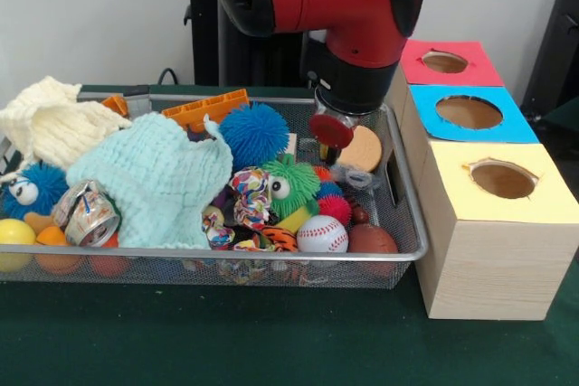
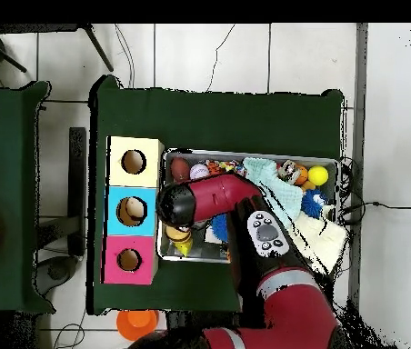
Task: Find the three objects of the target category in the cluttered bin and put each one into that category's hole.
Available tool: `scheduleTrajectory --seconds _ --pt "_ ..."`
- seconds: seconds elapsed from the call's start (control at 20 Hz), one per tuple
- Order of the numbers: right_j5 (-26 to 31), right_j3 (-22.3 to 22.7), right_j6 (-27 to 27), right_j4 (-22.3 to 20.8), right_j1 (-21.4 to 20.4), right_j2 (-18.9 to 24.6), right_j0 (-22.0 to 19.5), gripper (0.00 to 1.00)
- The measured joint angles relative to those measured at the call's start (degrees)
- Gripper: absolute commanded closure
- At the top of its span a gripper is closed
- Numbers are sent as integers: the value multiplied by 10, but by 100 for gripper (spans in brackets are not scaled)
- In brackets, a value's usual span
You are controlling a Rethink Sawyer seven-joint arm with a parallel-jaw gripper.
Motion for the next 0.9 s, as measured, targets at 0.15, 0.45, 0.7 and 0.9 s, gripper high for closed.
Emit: scheduleTrajectory --seconds 0.15,0.45,0.7,0.9 --pt "32 7 0 -6 -4 -3 5 100" --pt "82 29 0 -10 -22 -4 7 100" --pt "85 43 0 -10 -36 -4 7 100" --pt "85 45 0 -9 -41 -2 7 100"
